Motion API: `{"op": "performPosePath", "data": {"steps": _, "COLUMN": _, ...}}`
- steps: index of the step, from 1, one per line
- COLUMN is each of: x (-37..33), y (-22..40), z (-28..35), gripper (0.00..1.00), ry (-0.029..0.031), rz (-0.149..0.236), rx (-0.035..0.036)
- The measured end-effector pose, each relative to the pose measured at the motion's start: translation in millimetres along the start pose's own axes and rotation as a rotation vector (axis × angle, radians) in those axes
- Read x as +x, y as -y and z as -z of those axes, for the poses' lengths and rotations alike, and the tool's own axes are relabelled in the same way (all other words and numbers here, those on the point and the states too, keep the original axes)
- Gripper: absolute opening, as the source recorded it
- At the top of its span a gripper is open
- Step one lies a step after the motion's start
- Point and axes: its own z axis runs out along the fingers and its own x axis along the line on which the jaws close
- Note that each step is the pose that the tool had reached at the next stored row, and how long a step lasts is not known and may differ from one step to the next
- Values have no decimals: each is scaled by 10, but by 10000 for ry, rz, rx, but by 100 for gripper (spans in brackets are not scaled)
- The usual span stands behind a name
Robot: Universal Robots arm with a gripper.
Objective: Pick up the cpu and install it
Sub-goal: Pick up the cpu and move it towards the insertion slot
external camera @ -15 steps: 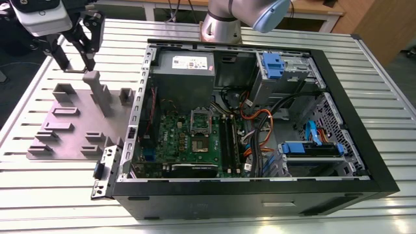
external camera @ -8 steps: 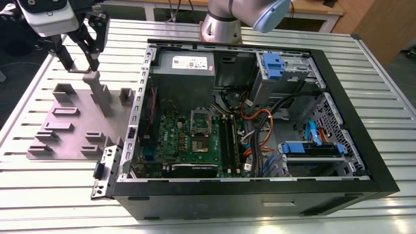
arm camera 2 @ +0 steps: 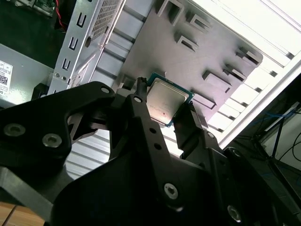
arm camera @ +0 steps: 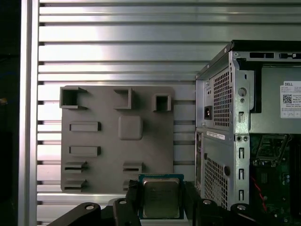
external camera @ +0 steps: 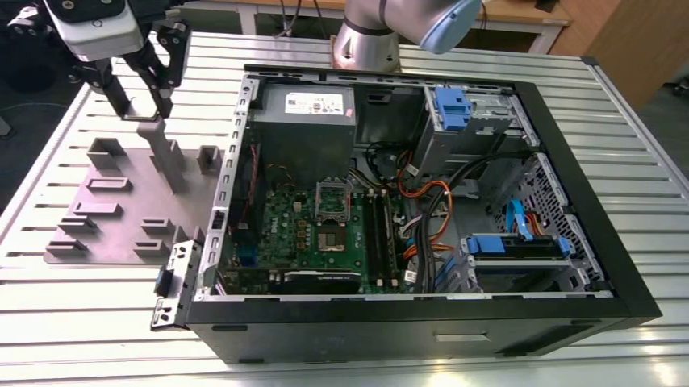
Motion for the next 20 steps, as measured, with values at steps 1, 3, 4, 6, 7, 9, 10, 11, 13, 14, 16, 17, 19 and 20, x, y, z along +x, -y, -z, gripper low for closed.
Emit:
{"op": "performPosePath", "data": {"steps": 1, "x": -1, "y": 0, "z": 0, "gripper": 47, "ry": 0, "rz": 0, "rx": 0}}
{"op": "performPosePath", "data": {"steps": 3, "x": -3, "y": 5, "z": 1, "gripper": 47, "ry": -2, "rz": 1, "rx": 1}}
{"op": "performPosePath", "data": {"steps": 4, "x": -3, "y": 11, "z": 0, "gripper": 47, "ry": 0, "rz": 2, "rx": 0}}
{"op": "performPosePath", "data": {"steps": 6, "x": -3, "y": 25, "z": 1, "gripper": 47, "ry": -1, "rz": 1, "rx": 1}}
{"op": "performPosePath", "data": {"steps": 7, "x": -4, "y": 28, "z": 1, "gripper": 47, "ry": -1, "rz": 1, "rx": 0}}
{"op": "performPosePath", "data": {"steps": 9, "x": -12, "y": 28, "z": 1, "gripper": 47, "ry": 0, "rz": 1, "rx": 0}}
{"op": "performPosePath", "data": {"steps": 10, "x": -17, "y": 29, "z": 2, "gripper": 47, "ry": -1, "rz": 2, "rx": 0}}
{"op": "performPosePath", "data": {"steps": 11, "x": -24, "y": 29, "z": 1, "gripper": 47, "ry": 0, "rz": 1, "rx": 0}}
{"op": "performPosePath", "data": {"steps": 13, "x": -42, "y": 28, "z": 1, "gripper": 47, "ry": 0, "rz": 1, "rx": -1}}
{"op": "performPosePath", "data": {"steps": 14, "x": -51, "y": 28, "z": 1, "gripper": 47, "ry": 0, "rz": 1, "rx": 0}}
{"op": "performPosePath", "data": {"steps": 16, "x": -64, "y": 28, "z": 1, "gripper": 47, "ry": 0, "rz": 1, "rx": 0}}
{"op": "performPosePath", "data": {"steps": 17, "x": -70, "y": 28, "z": 1, "gripper": 47, "ry": 0, "rz": 1, "rx": 0}}
{"op": "performPosePath", "data": {"steps": 19, "x": -82, "y": 27, "z": 1, "gripper": 47, "ry": -1, "rz": 1, "rx": 0}}
{"op": "performPosePath", "data": {"steps": 20, "x": -88, "y": 27, "z": 1, "gripper": 47, "ry": 0, "rz": 1, "rx": 0}}
